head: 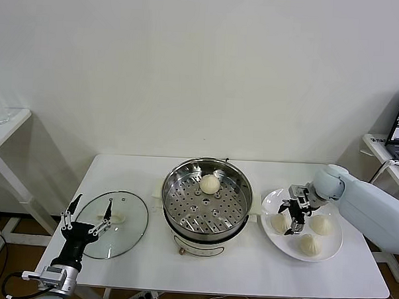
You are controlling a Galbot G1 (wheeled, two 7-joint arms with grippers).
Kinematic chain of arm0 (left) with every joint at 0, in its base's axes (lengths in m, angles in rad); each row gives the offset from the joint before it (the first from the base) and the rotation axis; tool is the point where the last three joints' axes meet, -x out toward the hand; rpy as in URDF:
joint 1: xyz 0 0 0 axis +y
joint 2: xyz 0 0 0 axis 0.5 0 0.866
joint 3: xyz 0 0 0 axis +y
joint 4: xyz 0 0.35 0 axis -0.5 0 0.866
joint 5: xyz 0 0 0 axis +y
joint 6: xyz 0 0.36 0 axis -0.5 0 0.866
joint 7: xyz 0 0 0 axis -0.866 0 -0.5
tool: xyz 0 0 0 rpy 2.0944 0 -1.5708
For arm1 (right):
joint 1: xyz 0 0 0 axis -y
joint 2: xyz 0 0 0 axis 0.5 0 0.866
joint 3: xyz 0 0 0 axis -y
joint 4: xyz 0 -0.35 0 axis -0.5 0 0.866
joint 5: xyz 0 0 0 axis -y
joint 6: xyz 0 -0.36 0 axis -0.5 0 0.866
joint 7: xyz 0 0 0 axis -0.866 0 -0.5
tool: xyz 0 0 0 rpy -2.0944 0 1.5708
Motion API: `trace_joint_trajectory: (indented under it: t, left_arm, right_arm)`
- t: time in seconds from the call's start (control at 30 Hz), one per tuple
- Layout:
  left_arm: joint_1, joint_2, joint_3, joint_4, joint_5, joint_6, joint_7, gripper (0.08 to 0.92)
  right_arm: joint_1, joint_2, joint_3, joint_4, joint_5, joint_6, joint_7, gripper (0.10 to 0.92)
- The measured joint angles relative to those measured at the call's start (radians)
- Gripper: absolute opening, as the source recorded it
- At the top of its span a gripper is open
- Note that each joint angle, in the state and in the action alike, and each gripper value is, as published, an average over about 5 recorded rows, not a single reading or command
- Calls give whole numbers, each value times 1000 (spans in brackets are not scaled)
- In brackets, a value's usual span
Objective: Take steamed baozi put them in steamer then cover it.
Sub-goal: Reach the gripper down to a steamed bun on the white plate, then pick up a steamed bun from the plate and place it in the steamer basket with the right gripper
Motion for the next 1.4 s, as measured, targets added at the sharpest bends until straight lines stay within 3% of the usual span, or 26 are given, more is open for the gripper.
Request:
trace_joint_trajectory:
  t: [0.3, 0.7, 1.1, 1.4]
  left_arm:
    - [-2, -1, 0, 2, 0, -1, 0, 823]
    - [-1, -2, 3, -3, 0, -2, 0, 823]
    - [-2, 4, 13, -7, 1, 0, -2, 823]
    - [0, 18, 7, -21, -3, 4, -2, 823]
  right_arm:
    - [-11, 3, 17, -4, -12, 0, 7, 681]
    - [28, -31, 0, 28, 23, -13, -18, 676]
    - [398, -129, -256, 234, 228, -111, -65, 653]
    - [728, -78, -490, 405, 431, -255, -48, 653]
